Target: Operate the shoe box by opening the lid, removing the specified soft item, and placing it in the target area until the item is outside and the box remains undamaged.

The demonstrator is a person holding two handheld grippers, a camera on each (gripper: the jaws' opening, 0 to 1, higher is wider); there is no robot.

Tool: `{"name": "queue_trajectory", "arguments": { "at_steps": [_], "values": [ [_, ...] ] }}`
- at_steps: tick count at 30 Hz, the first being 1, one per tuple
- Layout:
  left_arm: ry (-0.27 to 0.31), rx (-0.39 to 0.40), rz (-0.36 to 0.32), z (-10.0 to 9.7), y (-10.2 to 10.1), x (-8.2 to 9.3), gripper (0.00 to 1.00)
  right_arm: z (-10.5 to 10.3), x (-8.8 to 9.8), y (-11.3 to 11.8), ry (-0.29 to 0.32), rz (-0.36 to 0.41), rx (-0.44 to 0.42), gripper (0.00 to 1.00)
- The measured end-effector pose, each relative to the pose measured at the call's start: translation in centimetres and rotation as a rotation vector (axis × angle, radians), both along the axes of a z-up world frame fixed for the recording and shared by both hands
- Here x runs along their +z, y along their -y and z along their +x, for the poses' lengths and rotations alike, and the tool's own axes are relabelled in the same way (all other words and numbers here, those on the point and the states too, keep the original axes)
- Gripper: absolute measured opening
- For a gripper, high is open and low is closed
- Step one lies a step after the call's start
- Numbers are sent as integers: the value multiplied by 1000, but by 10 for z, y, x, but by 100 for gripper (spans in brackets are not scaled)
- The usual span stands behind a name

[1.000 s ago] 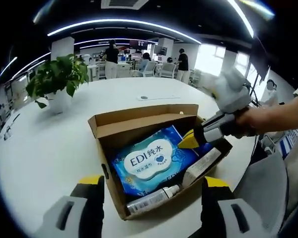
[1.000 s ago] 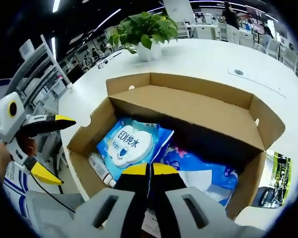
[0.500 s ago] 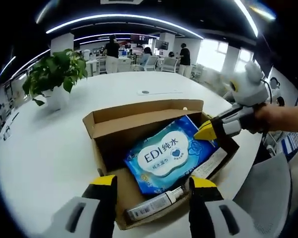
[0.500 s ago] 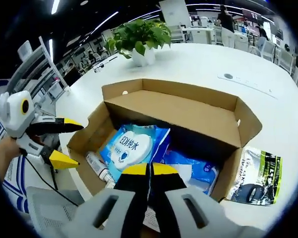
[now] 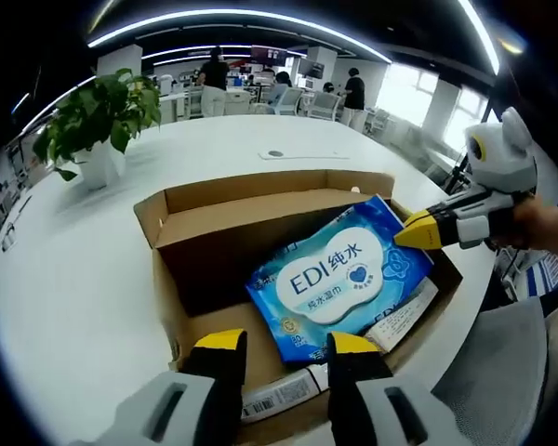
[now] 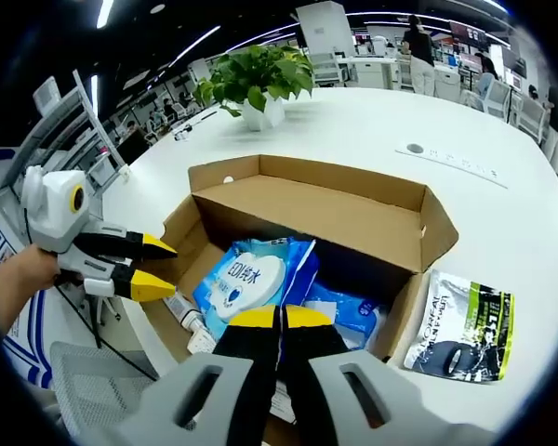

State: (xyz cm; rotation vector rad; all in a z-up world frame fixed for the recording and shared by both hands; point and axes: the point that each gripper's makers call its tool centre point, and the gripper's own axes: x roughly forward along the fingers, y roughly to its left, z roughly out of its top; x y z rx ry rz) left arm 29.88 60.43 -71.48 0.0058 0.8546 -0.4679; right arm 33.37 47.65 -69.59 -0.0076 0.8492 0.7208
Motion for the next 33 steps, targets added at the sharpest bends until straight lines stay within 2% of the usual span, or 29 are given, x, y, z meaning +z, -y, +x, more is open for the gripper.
{"name": "queue_trajectory", "arguments": {
  "at_steps": [9,13,20,25,29,33],
  "values": [
    [-62,-19,-15,2,14,-14,31,-1,-2,22,-14,6,-31,0],
    [-101,-16,-70,2,24,-17,30,-1,-4,30,-16,6,-42,0],
    [-146,-9,-123,5,34,-22,24,0,-5,39,-9,-9,-38,0],
    [-195,28,-201,6,42,-26,14,1,-8,44,-10,-13,-38,0],
    [-197,40,-219,6,45,-27,13,1,-9,45,-14,-9,-44,0],
    [-202,57,-229,6,47,-26,6,1,-9,45,-16,-4,-51,0]
  ]
}}
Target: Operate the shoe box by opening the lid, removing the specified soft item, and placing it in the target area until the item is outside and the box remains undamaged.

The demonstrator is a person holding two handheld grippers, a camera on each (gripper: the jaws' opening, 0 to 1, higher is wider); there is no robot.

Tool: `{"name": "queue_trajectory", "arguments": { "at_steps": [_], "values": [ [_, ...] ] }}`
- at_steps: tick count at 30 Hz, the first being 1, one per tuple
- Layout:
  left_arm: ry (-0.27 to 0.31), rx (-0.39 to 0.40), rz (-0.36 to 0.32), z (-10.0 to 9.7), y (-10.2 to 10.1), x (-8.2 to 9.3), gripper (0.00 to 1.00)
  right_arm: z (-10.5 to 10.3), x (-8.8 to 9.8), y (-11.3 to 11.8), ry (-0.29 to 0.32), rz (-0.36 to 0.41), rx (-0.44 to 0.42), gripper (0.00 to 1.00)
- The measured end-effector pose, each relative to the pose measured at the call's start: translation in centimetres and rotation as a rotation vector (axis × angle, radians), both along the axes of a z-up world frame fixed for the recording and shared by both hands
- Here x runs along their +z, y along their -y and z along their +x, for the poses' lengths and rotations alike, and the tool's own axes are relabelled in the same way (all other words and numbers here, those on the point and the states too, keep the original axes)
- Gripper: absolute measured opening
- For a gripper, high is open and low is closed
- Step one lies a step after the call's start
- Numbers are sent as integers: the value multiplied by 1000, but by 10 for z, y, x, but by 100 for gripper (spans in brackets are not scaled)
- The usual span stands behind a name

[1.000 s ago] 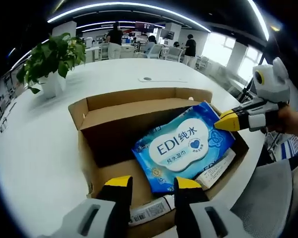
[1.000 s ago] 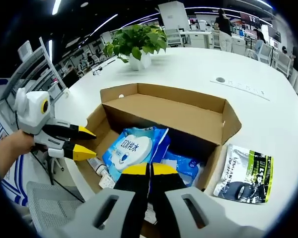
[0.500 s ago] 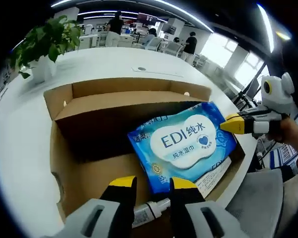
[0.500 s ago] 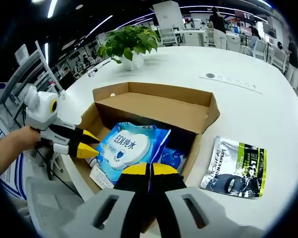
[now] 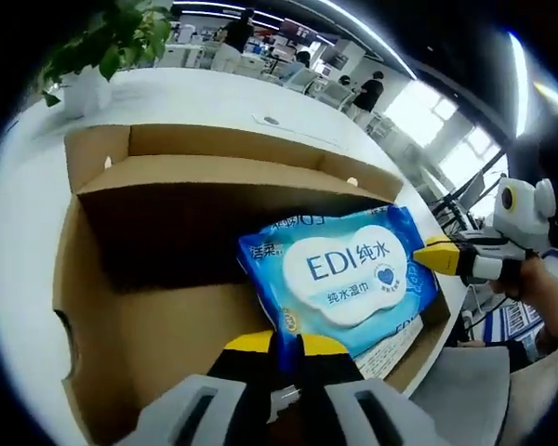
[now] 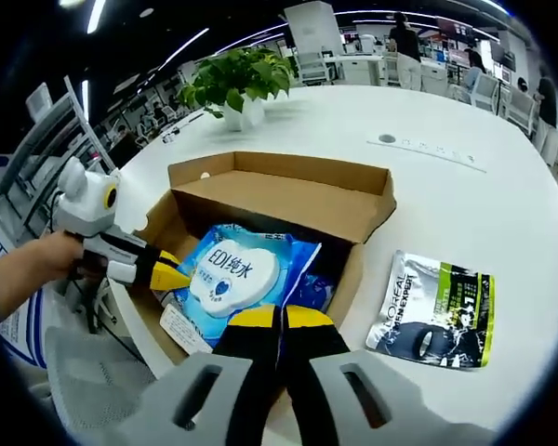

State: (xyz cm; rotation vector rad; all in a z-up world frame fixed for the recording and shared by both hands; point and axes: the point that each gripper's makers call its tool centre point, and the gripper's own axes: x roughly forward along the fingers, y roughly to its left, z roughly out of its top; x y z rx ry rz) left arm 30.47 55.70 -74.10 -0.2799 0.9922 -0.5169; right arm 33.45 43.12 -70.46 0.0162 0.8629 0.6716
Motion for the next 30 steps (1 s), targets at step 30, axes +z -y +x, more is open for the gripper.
{"name": "queue_trajectory", "arguments": {
  "at_steps": [30],
  "values": [
    [98,76,-82,-7,2,58,2,-8,33,11,-16,160,-73,0]
  ]
}}
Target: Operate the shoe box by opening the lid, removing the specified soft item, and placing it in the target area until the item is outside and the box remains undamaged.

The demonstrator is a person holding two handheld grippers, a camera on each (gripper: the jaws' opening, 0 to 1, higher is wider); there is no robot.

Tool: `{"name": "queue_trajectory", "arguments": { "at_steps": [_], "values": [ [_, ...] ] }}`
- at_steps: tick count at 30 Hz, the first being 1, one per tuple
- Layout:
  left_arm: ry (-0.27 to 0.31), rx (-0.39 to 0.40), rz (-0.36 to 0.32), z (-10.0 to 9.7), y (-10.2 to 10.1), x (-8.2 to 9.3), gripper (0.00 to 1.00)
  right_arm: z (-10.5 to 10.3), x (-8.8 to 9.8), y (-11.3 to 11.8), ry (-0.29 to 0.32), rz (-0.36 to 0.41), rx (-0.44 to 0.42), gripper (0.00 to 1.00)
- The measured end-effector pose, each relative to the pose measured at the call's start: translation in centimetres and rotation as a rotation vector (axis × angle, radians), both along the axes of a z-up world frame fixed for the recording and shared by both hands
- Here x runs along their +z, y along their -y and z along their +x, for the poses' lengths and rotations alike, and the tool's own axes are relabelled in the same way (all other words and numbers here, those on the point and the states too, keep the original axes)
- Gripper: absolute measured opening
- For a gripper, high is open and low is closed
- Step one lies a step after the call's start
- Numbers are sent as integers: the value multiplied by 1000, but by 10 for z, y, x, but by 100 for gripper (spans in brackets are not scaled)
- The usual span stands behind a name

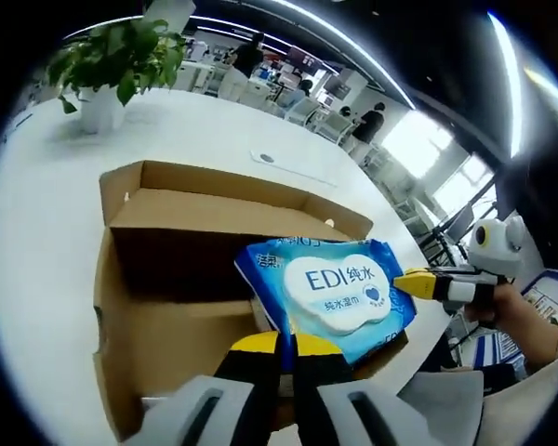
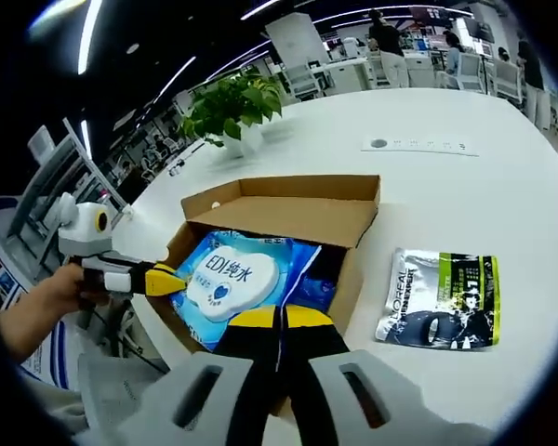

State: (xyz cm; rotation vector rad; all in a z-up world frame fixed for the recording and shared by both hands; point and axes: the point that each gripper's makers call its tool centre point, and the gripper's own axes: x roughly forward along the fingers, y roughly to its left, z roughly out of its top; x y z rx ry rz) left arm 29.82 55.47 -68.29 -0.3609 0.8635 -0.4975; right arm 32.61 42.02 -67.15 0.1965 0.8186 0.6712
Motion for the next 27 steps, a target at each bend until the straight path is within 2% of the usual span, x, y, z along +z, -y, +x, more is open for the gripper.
{"name": "queue_trajectory", "arguments": {
  "at_steps": [8,16,27],
  "values": [
    [46,-18,-3,-3,15,20,2,-3,13,15,10,16,-8,0],
    [69,-44,-3,-1,36,32,2,-4,22,36,15,20,-24,0],
    [102,-74,-14,3,73,40,2,-2,28,71,22,12,-63,0]
  ]
}}
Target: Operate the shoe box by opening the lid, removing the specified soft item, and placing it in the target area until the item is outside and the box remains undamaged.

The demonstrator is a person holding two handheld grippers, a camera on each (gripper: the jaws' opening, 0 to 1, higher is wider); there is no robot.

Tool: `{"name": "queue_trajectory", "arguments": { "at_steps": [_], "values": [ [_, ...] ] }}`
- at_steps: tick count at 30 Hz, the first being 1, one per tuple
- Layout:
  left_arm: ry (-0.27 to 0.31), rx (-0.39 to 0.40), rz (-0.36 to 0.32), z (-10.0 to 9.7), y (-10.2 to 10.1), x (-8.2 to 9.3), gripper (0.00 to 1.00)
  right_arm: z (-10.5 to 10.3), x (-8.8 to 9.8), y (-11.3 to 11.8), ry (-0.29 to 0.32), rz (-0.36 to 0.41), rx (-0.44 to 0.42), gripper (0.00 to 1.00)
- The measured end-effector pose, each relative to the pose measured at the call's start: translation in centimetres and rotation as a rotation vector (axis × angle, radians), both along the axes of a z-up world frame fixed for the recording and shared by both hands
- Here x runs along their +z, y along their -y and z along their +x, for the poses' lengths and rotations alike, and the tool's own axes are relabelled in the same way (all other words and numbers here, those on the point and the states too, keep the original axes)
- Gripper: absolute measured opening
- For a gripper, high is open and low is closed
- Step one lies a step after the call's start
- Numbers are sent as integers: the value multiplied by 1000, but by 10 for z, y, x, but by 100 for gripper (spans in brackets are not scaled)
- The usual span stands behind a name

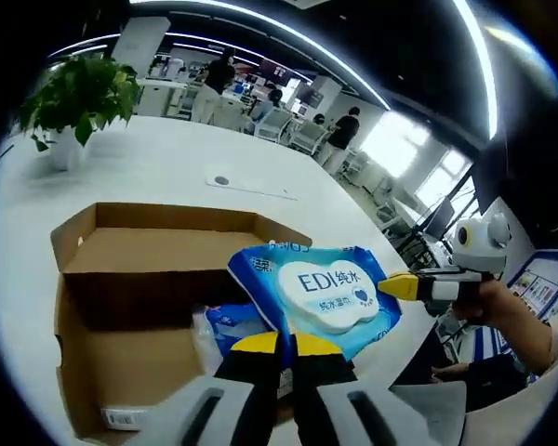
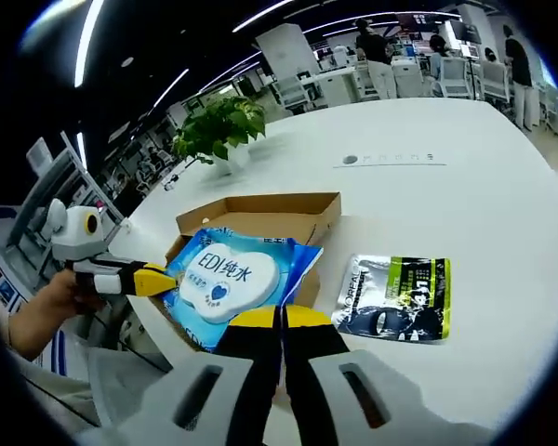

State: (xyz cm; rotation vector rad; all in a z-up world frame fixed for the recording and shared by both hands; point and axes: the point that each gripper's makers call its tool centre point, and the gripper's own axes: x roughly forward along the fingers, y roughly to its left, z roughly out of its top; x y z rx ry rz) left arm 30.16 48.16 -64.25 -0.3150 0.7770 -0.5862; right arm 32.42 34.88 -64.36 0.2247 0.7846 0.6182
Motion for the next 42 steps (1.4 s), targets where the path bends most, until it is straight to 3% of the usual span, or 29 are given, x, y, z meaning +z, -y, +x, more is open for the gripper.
{"name": "queue_trajectory", "arguments": {
  "at_steps": [27,42],
  "values": [
    [42,-116,3,14,90,-2,2,-1,2,96,-5,-19,-136,0],
    [39,-142,9,24,124,-10,2,12,-9,128,-23,-46,-166,0]
  ]
}}
